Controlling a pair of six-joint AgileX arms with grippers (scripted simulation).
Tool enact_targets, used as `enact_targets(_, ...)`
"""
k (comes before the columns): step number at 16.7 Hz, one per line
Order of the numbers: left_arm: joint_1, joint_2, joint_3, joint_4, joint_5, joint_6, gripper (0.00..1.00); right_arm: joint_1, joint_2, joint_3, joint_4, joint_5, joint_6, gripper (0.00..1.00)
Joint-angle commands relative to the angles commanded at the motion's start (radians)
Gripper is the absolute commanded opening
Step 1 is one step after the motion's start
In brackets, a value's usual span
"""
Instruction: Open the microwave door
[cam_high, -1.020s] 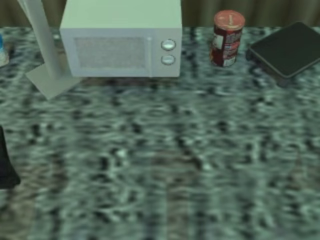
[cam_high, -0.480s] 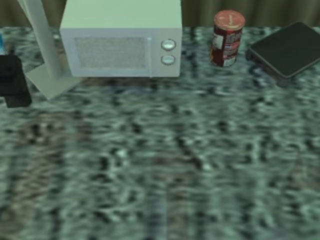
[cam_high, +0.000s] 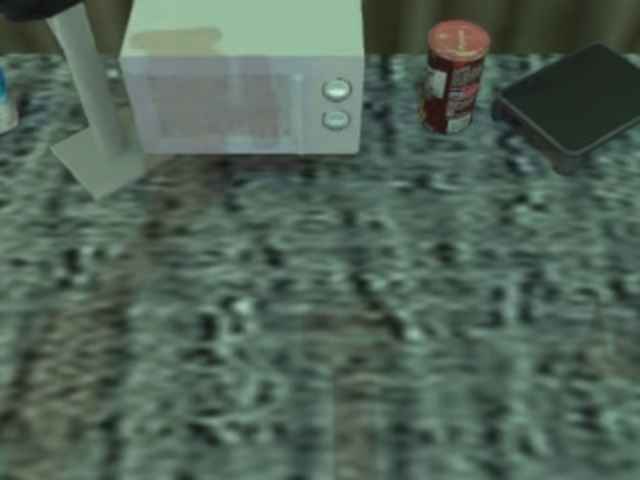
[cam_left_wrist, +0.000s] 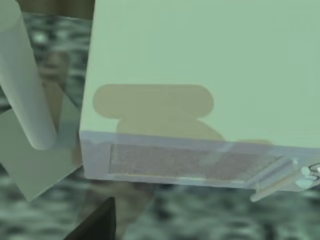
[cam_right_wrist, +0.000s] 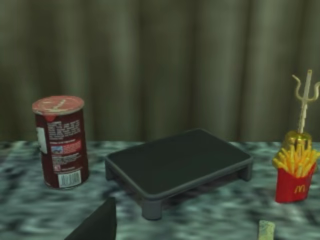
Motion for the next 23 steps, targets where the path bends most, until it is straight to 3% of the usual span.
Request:
enact_targets(5, -0.103, 0.400, 0.388, -0.206, -0.051, -0.091, 1.00, 0.000, 0.000, 0.000, 0.000, 0.000, 0.000, 1.00)
enact_targets(10, -0.152, 0.578, 0.542, -0.314, -0.076, -0.130, 1.00, 0.000, 0.000, 0.000, 0.000, 0.000, 0.000, 1.00)
enact_targets(17, -0.146, 0.595, 0.538, -0.298, -0.073, -0.125, 1.00, 0.000, 0.000, 0.000, 0.000, 0.000, 0.000, 1.00)
enact_targets(23, -0.109, 0.705, 0.490, -0.125, -0.055, -0.089, 1.00, 0.000, 0.000, 0.000, 0.000, 0.000, 0.000, 1.00)
